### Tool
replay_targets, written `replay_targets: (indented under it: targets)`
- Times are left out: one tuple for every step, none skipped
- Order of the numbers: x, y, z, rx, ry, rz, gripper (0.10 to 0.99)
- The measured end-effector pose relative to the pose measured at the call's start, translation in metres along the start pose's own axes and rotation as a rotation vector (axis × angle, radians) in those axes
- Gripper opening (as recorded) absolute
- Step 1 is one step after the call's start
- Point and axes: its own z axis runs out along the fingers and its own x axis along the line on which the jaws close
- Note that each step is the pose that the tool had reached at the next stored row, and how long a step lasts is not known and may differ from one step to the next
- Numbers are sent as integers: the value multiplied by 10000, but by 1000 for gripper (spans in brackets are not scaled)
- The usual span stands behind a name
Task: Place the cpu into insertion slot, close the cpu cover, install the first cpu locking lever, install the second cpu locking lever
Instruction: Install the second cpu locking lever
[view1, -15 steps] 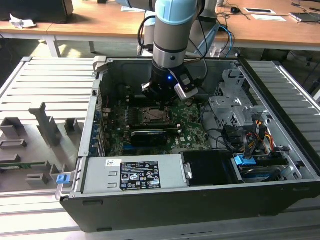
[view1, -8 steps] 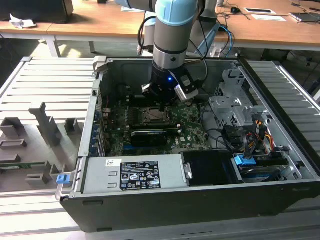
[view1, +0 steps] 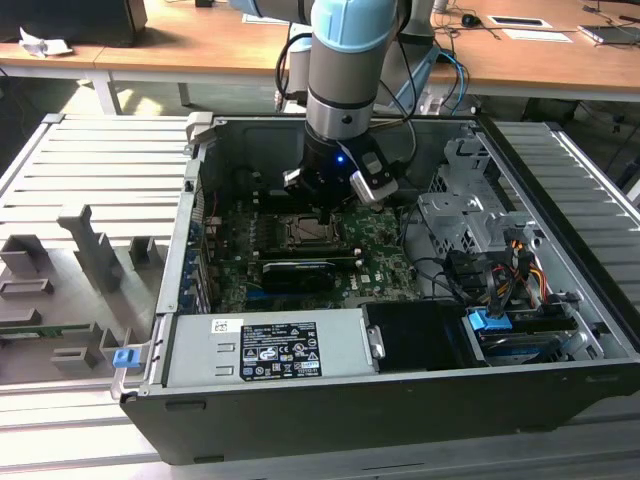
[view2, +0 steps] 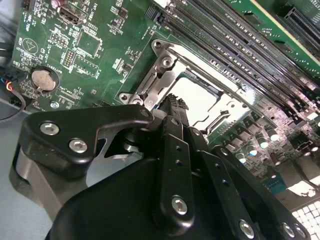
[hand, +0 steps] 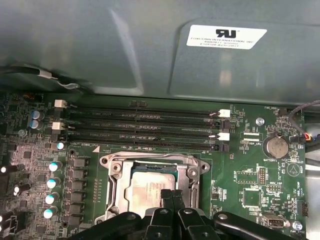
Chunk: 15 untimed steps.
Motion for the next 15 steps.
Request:
replay_targets:
  targets:
    - [0, 0, -5, 0, 0, 0, 106]
    - [0, -3, -6, -2, -1, -1, 106]
    - [0, -13, -8, -1, 0, -3, 106]
    - [1, -20, -9, 0, 0, -1, 106]
    - [2, -32, -11, 0, 0, -1, 106]
    - [2, -43, -12, 0, 0, -1, 106]
    - [3, -56, -13, 0, 0, 0, 106]
    - [5, -73, -15, -1, 0, 0, 106]
    - [6, -86, -17, -1, -1, -1, 106]
    - [7, -101, -19, 0, 0, -1, 106]
    - [7, -113, -20, -1, 0, -1, 106]
    - [8, -122, -21, 0, 0, -1, 106]
    - [9, -125, -21, -1, -1, 0, 106]
    - [9, -128, -21, -2, -1, 1, 106]
    - [9, -128, -22, -1, 0, 1, 106]
